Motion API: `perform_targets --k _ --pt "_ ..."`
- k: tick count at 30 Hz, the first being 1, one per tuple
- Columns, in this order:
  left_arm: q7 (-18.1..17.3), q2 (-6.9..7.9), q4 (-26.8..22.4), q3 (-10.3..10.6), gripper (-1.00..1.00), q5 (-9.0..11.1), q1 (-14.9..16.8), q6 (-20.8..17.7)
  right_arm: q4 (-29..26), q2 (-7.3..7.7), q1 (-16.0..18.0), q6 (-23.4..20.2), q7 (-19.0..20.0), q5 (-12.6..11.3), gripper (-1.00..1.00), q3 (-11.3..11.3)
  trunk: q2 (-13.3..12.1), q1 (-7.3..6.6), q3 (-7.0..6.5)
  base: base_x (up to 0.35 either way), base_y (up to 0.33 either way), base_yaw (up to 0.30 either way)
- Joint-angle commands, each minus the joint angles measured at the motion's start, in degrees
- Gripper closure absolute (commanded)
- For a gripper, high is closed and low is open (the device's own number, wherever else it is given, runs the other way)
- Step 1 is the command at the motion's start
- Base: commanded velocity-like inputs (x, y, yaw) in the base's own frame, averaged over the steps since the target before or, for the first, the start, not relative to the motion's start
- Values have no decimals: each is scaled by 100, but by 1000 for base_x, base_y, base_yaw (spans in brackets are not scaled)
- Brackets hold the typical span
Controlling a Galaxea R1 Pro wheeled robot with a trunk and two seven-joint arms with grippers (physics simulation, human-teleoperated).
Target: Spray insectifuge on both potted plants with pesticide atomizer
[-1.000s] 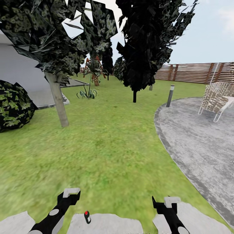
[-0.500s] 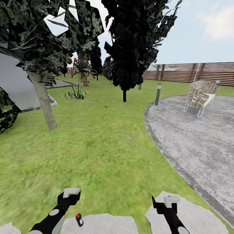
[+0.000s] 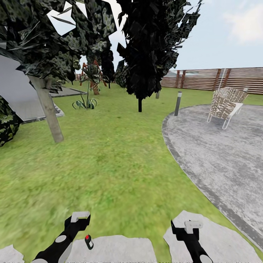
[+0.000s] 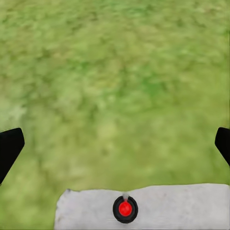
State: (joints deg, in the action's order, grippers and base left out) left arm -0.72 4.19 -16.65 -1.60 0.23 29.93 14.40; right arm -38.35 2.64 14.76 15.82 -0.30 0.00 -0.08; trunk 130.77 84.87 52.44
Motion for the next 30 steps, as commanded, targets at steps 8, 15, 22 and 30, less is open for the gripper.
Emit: perform_targets --k 8,15,22,30 --pt "-8 -6 11 -15 -100 -5 4 19 3 0 5 17 -3 -3 -100 -1 324 175 219 0 0 -109" --pt "-8 -4 12 -16 -100 -6 4 19 3 -1 7 17 -2 0 -100 -1 605 329 402 0 0 -165" --pt "-8 2 10 -16 -100 -6 4 19 -3 0 5 17 -4 0 -100 3 886 482 549 0 0 -46" --pt "-8 3 11 -16 -100 -6 4 19 0 0 4 17 -2 0 -100 7 1207 658 694 0 0 -2"
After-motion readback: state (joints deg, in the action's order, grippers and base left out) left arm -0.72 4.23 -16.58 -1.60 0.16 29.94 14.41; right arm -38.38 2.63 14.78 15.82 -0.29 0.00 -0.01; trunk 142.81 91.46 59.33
